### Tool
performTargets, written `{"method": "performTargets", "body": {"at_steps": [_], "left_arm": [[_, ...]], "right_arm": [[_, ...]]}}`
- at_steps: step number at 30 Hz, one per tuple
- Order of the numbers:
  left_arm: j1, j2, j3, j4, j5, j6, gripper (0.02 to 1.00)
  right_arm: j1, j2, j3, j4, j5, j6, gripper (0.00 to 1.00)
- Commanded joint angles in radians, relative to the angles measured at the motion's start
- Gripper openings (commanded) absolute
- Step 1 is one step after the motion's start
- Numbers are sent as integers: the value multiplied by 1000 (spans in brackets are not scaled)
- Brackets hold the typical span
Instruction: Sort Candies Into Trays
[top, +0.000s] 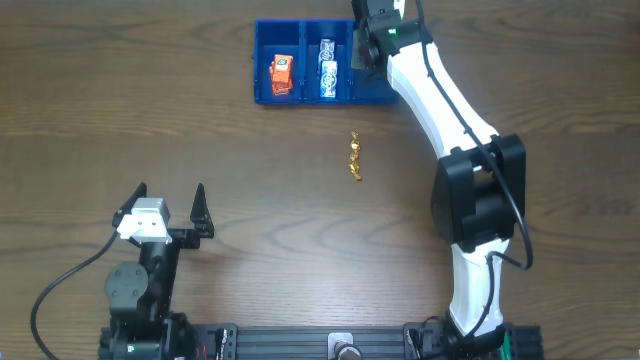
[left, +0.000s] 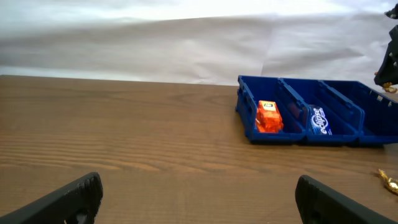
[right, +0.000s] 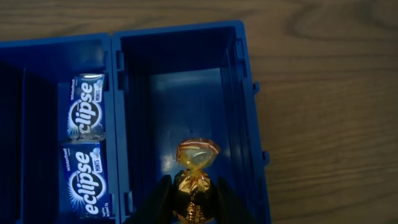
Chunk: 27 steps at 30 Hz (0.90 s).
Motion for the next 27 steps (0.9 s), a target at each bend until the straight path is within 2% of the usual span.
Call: {"method": "performTargets", "body": {"at_steps": [1, 4, 6, 9, 17, 23, 27], "left_arm": [[4, -6, -12, -51, 32, 6, 996], [4, -6, -12, -51, 32, 6, 993], [4, -6, -12, -51, 32, 6, 996], [4, -6, -12, -51, 32, 6, 996], [4, -6, -12, -51, 32, 6, 993], [4, -6, -12, -51, 32, 6, 996], [4, -6, -12, -51, 32, 6, 993]], "right_arm": [[-6, 1, 0, 2, 3, -13, 327], [-6, 1, 0, 2, 3, -13, 709], [-5, 1, 0, 2, 3, -13, 853], [-5, 1, 0, -2, 3, -13, 1000], [2, 1, 0, -84, -7, -5, 998], [60, -3, 0, -291, -140, -4, 1000], [116, -3, -19, -384, -235, 41, 1000]]}}
